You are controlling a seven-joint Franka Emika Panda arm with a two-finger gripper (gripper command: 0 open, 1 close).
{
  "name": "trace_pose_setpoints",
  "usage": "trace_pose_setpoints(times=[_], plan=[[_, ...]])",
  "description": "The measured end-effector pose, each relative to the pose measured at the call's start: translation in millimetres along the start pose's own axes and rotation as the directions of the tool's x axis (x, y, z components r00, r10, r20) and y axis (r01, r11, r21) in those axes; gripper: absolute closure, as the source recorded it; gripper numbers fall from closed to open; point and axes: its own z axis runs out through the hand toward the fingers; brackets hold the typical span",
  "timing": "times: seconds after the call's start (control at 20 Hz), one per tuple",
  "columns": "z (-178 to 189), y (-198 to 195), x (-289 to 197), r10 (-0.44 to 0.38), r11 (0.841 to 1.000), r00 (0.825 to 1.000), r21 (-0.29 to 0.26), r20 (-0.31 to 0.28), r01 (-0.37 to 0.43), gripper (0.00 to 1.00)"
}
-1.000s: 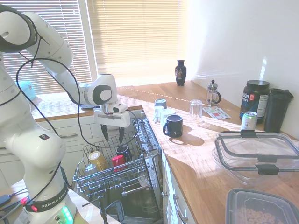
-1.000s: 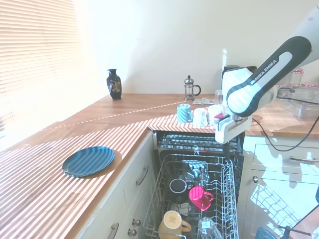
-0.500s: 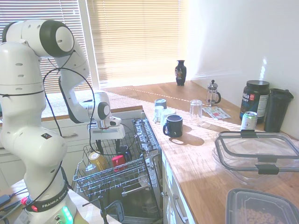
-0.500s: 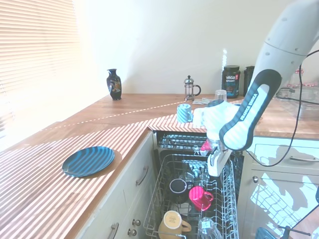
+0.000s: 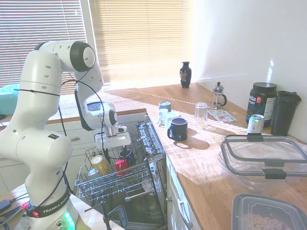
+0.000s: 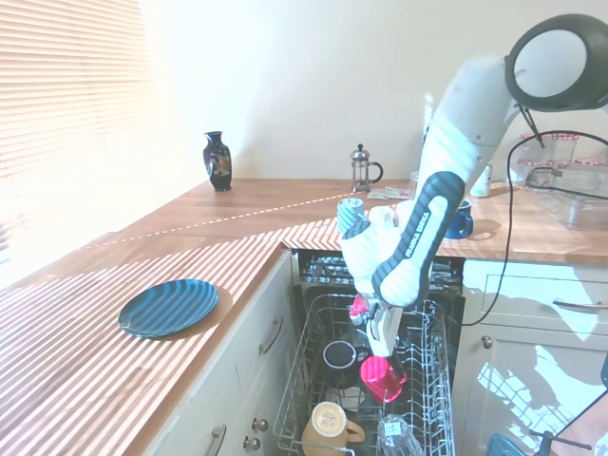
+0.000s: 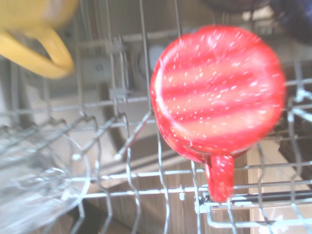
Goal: Remove a mug cup out of the dishwasher
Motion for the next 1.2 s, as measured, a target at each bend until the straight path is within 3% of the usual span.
trace_pose_setpoints(times=[0.15, 0.4, 0.65, 0.7, 1.2], plan=[[27, -8, 6, -0.045, 0.999, 0.999, -0.012, 0.013, 0.046, 0.0], [27, -31, 17, -0.126, 0.992, 0.992, -0.016, -0.012, 0.126, 0.0], [40, -16, 47, -0.156, 0.987, 0.988, -0.044, -0.007, 0.156, 0.0], [44, -14, 51, -0.162, 0.986, 0.987, -0.046, -0.004, 0.162, 1.0], [53, -19, 60, -0.176, 0.984, 0.984, -0.036, 0.035, 0.177, 1.0]])
